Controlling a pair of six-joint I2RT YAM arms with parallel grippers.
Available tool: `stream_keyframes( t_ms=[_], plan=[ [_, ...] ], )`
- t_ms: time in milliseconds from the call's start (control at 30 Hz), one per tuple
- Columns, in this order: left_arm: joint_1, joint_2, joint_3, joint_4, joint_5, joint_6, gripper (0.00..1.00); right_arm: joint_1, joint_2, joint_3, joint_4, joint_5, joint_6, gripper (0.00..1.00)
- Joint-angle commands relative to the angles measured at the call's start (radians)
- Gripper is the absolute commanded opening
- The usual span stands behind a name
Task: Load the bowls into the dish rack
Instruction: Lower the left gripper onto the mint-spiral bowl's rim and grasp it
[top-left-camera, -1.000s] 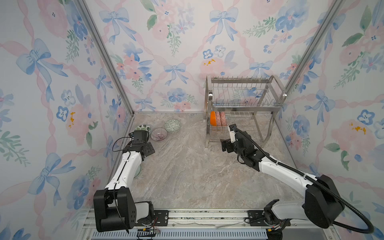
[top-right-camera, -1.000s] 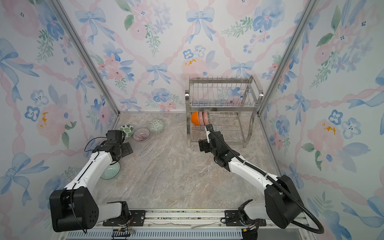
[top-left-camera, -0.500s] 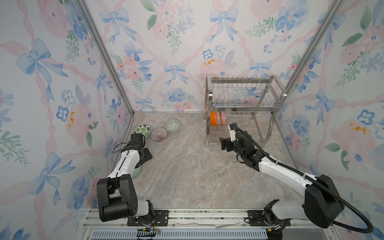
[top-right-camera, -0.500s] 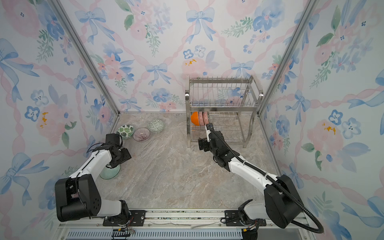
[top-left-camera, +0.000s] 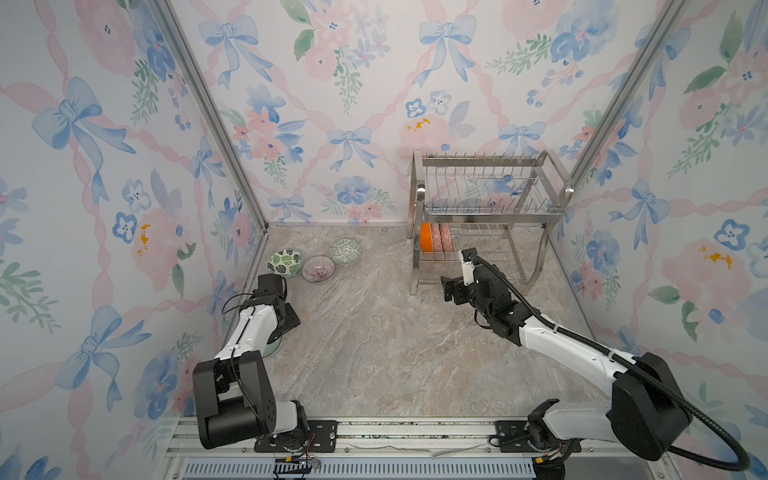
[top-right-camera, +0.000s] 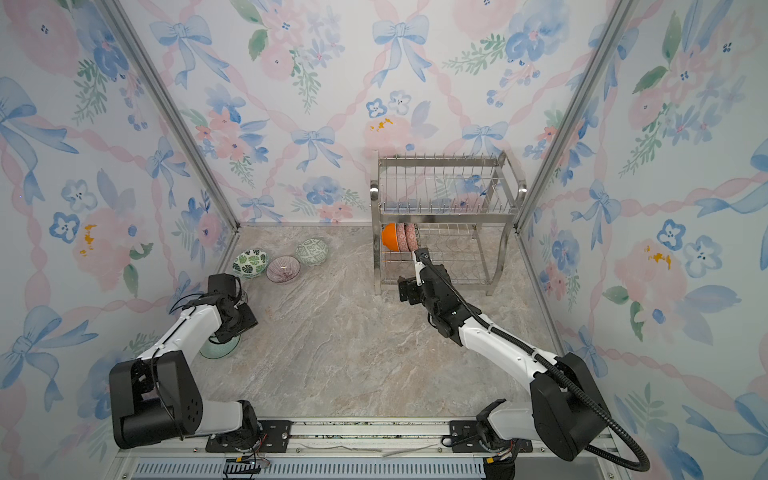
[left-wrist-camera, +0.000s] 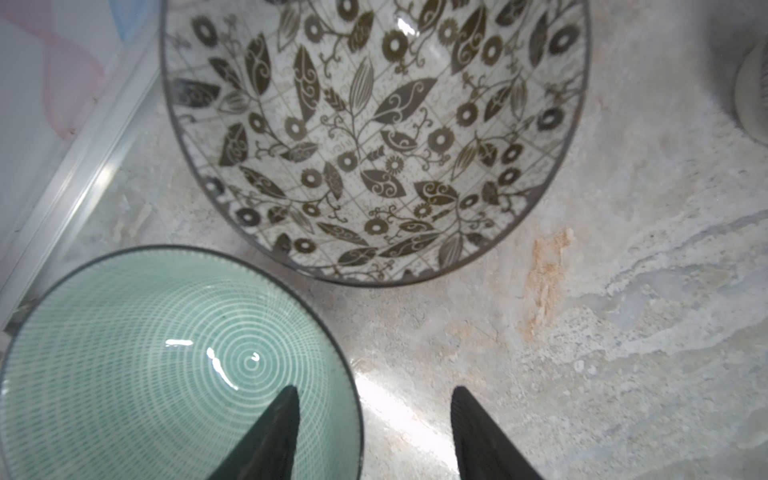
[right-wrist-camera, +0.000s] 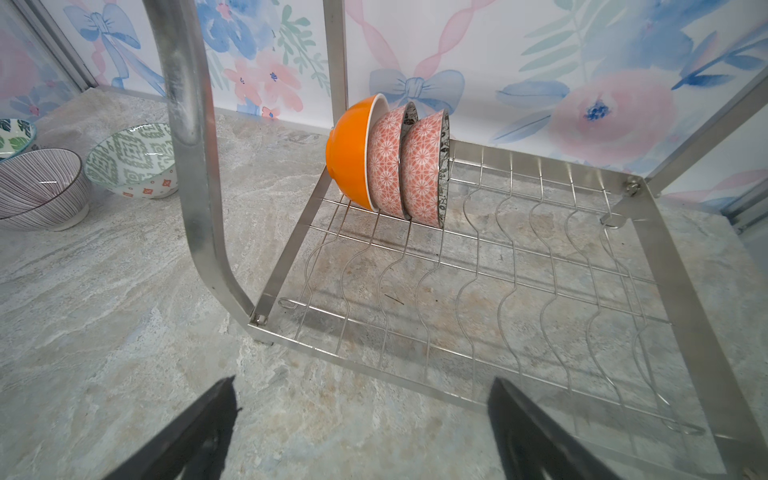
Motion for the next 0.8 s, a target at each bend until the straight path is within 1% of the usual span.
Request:
stream_keyframes(
  t_ms=[0,33,133,233,267,333,367,500,533,600,667,767],
  plan=[
    [0.010,-0.024,-0.009,-0.012,-0.033,-0.001,0.54,-0.010,-0.024,-0.019,0.025,-0.006,0.016,0.96],
    [0.011,-0.019,-0.009,-0.013,-0.032,-0.001,0.53,-0.010,-0.024,-0.016,0.026,-0.005,0.016,0.96],
    [0.012,-0.005,-0.009,-0.011,-0.026,0.001,0.47,-0.011,-0.029,-0.021,0.024,-0.005,0.017,0.96],
    [0.015,0.008,-0.009,-0.011,-0.022,0.001,0.37,-0.015,-0.035,-0.025,0.027,-0.006,0.024,0.96],
    [0.014,0.012,-0.008,-0.009,-0.020,0.004,0.37,-0.015,-0.036,-0.024,0.027,-0.007,0.024,0.97],
    [0.015,0.013,-0.007,-0.007,-0.019,0.003,0.28,-0.018,-0.038,-0.025,0.027,-0.010,0.026,0.97],
    [0.016,0.014,-0.007,-0.007,-0.019,0.003,0.26,-0.019,-0.038,-0.025,0.027,-0.012,0.029,0.96],
    [0.016,0.029,-0.007,-0.006,-0.019,0.005,0.24,-0.022,-0.034,-0.027,0.029,-0.014,0.033,0.96],
    [0.016,0.032,-0.007,-0.003,-0.016,0.006,0.20,-0.022,-0.035,-0.030,0.030,-0.013,0.033,0.97],
    [0.016,0.037,-0.007,-0.003,-0.010,0.007,0.19,-0.023,-0.030,-0.030,0.035,-0.013,0.034,0.97],
    [0.017,0.038,-0.006,-0.003,-0.003,0.011,0.07,-0.027,-0.027,-0.028,0.036,-0.013,0.036,0.97],
    [0.016,0.035,-0.009,-0.003,0.004,0.015,0.00,-0.028,-0.029,-0.028,0.035,-0.012,0.038,0.96]
  ],
)
